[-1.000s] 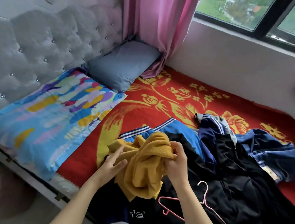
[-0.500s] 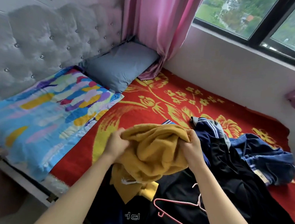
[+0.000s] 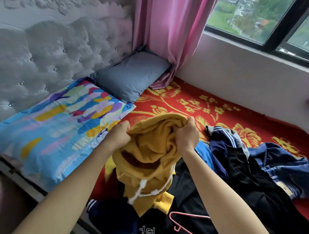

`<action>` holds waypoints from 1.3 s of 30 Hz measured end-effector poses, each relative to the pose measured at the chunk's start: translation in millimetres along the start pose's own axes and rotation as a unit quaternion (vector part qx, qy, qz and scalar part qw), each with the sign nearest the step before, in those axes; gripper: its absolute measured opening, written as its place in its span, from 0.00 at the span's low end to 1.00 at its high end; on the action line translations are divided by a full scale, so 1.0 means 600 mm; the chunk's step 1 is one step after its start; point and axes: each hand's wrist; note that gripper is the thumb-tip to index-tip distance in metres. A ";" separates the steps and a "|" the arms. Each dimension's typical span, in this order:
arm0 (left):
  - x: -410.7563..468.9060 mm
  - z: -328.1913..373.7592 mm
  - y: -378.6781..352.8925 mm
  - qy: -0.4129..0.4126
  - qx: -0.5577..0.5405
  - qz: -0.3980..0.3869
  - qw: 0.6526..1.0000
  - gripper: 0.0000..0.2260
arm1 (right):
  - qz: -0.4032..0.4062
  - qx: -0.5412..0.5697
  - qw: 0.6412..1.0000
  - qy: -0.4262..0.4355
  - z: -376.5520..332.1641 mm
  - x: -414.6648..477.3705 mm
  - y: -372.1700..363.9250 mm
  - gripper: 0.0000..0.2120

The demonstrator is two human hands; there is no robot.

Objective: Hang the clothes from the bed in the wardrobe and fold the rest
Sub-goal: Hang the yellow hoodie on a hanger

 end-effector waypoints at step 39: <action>0.070 -0.062 -0.294 -0.057 0.103 -0.241 0.963 0.14 | -0.204 -0.267 0.924 -0.183 0.351 0.053 -0.069 0.17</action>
Point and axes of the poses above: each hand's wrist, its own x-axis towards the middle knuckle, its own y-axis out of the back of the hand, z = x × y, and after that the axes turned 3 degrees about -y, right-handed
